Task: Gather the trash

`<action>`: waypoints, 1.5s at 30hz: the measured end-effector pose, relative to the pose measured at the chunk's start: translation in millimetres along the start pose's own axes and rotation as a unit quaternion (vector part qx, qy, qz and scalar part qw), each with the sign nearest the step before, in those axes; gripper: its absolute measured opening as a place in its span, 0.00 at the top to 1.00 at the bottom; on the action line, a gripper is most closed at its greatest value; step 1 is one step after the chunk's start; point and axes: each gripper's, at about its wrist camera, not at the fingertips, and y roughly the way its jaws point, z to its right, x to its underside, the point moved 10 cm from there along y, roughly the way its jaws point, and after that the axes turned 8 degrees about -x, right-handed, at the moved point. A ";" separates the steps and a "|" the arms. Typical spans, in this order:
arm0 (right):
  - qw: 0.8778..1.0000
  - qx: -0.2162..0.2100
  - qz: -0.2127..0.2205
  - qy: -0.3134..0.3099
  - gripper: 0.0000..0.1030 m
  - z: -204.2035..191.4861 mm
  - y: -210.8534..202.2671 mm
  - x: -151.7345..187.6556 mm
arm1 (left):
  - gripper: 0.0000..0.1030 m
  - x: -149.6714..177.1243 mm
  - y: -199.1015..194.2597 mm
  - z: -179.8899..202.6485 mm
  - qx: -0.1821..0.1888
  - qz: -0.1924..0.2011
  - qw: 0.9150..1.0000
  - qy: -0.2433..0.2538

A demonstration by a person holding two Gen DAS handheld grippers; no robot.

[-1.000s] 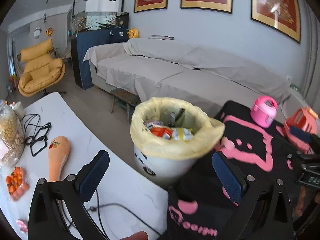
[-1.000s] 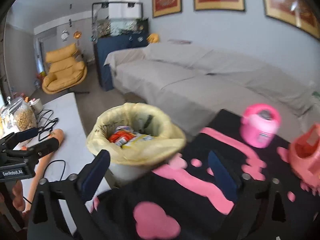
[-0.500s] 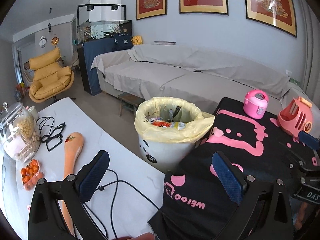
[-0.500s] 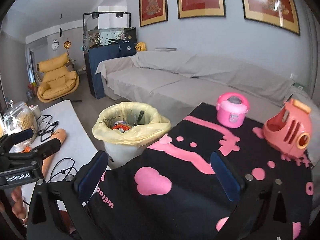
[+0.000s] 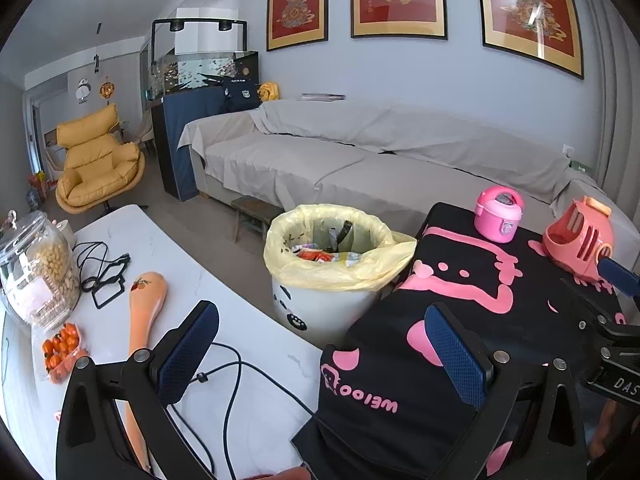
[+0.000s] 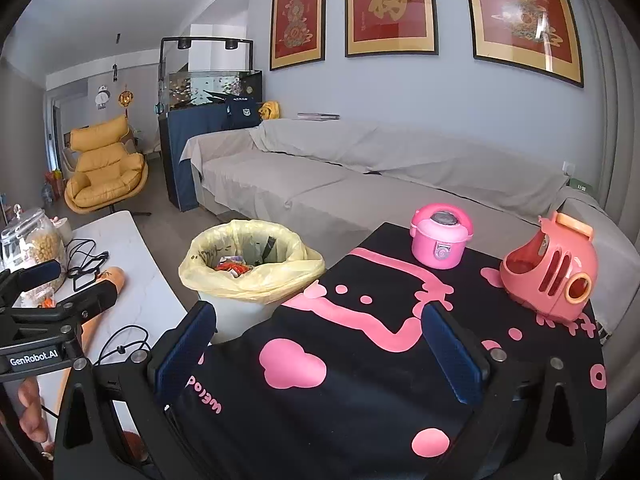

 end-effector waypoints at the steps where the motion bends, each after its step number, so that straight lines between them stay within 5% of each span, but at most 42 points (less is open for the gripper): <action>1: 1.000 -0.001 0.000 0.000 0.01 -0.3 -0.6 0.1 | 0.01 0.0 0.2 0.4 0.000 -0.001 1.000 0.000; 45: 1.000 0.003 0.001 0.000 0.01 5.1 -2.6 -1.8 | 0.01 0.7 -3.0 3.9 0.005 -0.004 1.000 -0.001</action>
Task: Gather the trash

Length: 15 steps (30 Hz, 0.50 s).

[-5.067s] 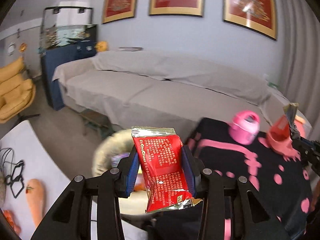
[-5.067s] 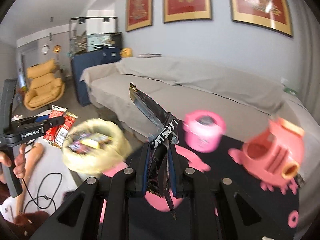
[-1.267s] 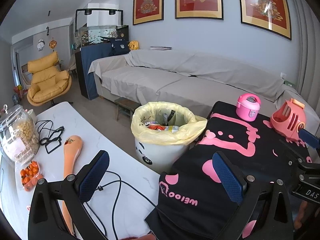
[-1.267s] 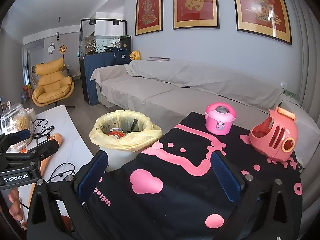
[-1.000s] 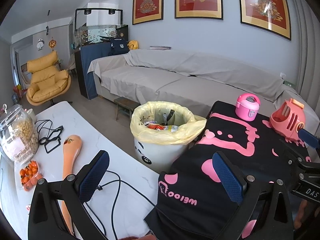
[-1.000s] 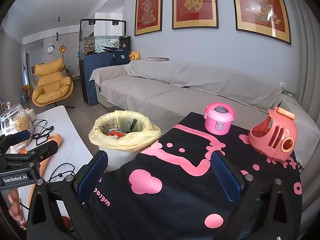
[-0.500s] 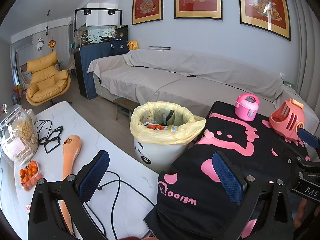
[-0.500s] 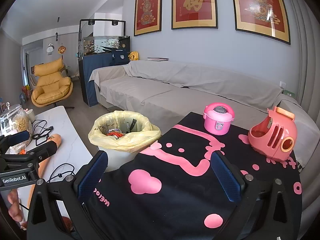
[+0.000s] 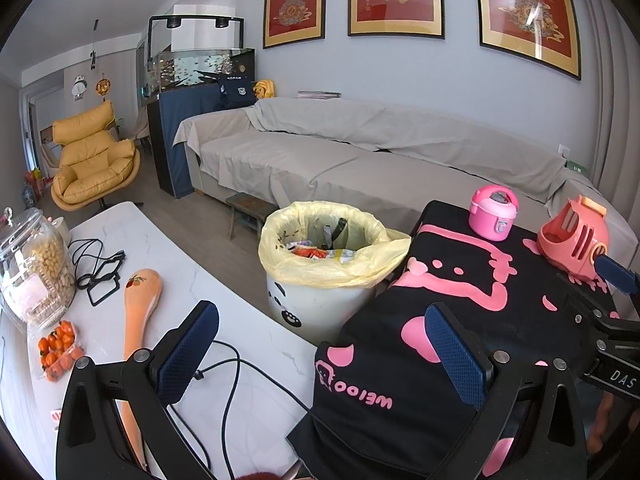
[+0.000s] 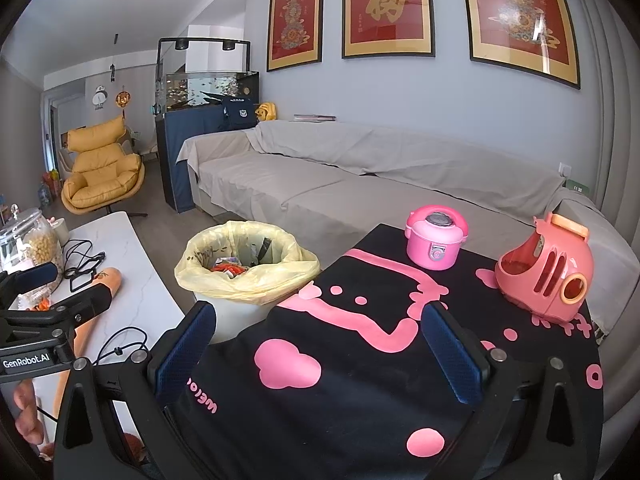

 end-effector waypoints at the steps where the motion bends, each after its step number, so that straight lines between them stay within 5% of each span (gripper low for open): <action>1: 1.000 0.001 0.000 0.000 0.01 -0.2 0.0 0.0 | 0.01 0.0 0.1 -0.2 0.000 0.000 1.000 0.000; 15: 1.000 0.001 0.000 0.000 0.01 0.9 0.2 0.1 | 0.01 0.6 0.1 0.4 0.000 0.000 1.000 0.000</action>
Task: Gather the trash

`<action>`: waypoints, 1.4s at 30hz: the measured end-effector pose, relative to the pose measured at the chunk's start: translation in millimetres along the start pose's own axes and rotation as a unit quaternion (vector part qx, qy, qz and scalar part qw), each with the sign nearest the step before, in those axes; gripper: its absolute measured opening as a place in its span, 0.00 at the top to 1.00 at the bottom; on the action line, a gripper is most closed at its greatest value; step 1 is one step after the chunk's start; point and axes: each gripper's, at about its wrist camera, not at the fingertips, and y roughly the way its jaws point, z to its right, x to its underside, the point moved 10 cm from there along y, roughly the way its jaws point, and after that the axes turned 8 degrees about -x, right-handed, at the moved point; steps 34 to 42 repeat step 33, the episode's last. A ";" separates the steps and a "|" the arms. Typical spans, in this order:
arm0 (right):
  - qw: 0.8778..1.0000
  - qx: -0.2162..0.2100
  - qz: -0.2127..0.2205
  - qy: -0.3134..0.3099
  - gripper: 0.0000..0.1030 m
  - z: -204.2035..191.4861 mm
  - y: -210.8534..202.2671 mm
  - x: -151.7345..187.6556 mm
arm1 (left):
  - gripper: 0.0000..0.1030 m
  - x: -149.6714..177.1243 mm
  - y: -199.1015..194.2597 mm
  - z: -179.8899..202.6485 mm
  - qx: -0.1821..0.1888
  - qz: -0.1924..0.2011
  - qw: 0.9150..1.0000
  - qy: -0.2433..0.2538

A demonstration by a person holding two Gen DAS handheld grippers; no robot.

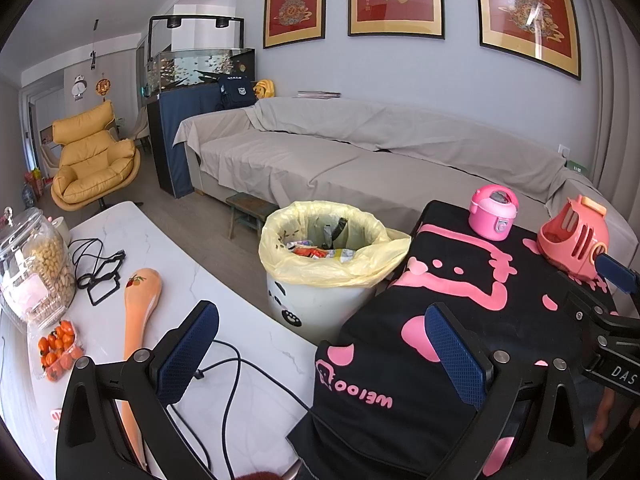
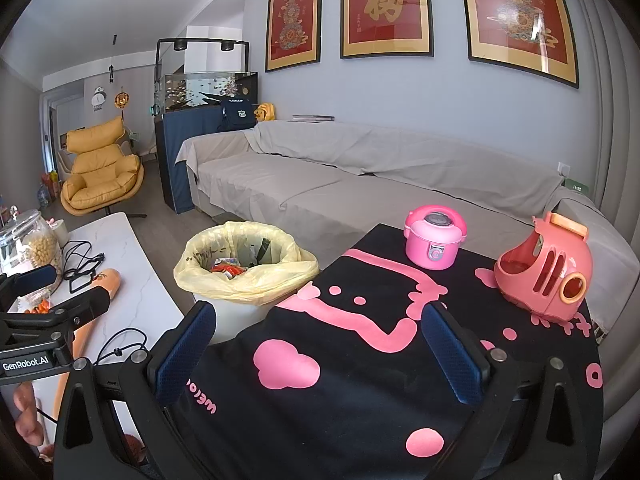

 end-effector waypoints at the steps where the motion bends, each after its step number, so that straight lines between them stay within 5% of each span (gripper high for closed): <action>1: 1.000 0.000 0.000 0.000 0.01 -0.3 0.1 0.1 | 0.01 0.0 0.4 -0.7 0.000 -0.001 1.000 0.000; 42: 1.000 0.001 0.000 0.004 0.01 5.3 -0.1 1.9 | 0.01 5.7 9.1 -3.1 0.004 -0.013 1.000 -0.003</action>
